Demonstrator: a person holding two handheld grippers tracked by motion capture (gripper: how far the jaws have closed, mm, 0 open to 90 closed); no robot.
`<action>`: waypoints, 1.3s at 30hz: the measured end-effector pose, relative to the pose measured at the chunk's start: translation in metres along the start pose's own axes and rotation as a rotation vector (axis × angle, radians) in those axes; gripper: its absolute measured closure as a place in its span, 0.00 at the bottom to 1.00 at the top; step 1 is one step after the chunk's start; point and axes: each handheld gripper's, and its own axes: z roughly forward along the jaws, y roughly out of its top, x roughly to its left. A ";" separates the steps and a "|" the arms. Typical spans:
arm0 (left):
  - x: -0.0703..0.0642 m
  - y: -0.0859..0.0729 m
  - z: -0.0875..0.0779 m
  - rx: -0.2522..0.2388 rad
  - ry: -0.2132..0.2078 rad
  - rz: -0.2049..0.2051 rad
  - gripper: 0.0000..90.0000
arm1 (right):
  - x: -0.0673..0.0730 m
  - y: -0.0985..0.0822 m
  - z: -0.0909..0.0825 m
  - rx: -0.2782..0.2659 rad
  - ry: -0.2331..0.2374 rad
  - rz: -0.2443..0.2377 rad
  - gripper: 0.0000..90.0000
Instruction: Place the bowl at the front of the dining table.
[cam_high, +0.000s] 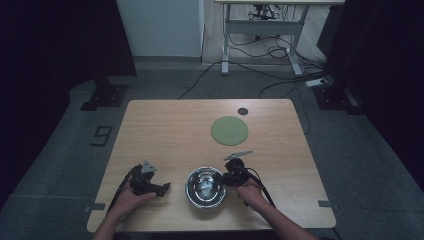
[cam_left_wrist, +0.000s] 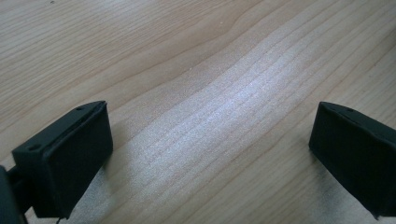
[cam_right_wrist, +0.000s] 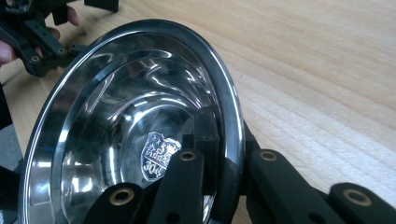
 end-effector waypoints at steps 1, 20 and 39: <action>0.000 0.000 0.000 0.000 0.000 0.000 0.00 | -0.001 0.001 -0.003 -0.008 -0.002 0.003 0.96; 0.000 0.000 0.000 0.000 0.000 0.000 0.00 | -0.017 0.008 -0.030 -0.098 -0.029 0.038 0.96; 0.000 0.000 0.000 0.000 0.000 -0.001 0.00 | -0.034 0.013 -0.051 -0.173 -0.082 0.074 0.96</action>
